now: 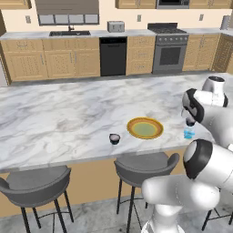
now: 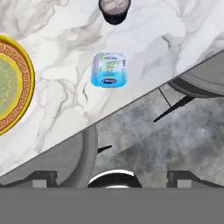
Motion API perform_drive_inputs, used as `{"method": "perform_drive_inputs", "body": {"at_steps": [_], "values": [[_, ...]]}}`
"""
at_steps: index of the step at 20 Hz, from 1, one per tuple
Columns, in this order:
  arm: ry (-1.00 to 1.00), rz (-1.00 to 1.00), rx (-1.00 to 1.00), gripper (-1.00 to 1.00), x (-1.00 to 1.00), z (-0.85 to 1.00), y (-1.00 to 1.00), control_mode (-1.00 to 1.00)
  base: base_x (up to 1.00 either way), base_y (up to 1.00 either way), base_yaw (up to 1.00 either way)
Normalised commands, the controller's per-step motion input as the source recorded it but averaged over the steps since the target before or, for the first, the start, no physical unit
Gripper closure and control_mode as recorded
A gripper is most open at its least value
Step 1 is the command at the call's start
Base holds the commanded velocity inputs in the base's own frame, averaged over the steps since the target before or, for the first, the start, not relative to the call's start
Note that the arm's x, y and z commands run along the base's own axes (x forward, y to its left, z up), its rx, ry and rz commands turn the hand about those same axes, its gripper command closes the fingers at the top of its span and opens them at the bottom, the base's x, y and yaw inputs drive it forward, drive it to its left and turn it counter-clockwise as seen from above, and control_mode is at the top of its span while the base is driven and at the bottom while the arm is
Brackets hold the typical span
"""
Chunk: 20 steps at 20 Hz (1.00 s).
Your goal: Place two yogurt containers on each plate.
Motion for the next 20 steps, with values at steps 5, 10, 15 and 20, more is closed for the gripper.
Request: {"method": "perform_drive_inputs", "body": {"at_steps": [5,10,15,20], "values": [[0.06,-0.13,0.01,-1.00,0.23,-0.45,-0.19,-1.00,0.00,0.00,0.00],[0.01,-0.03,0.00,-1.00,0.20,-0.31,-0.23,-1.00,0.00,0.00,0.00],[0.00,0.00,0.00,-1.00,0.18,-0.16,-0.01,-1.00,0.00,0.00,0.00],[0.00,0.00,0.00,-1.00,0.26,-0.12,0.00,-1.00,0.00,0.00,0.00]]}}
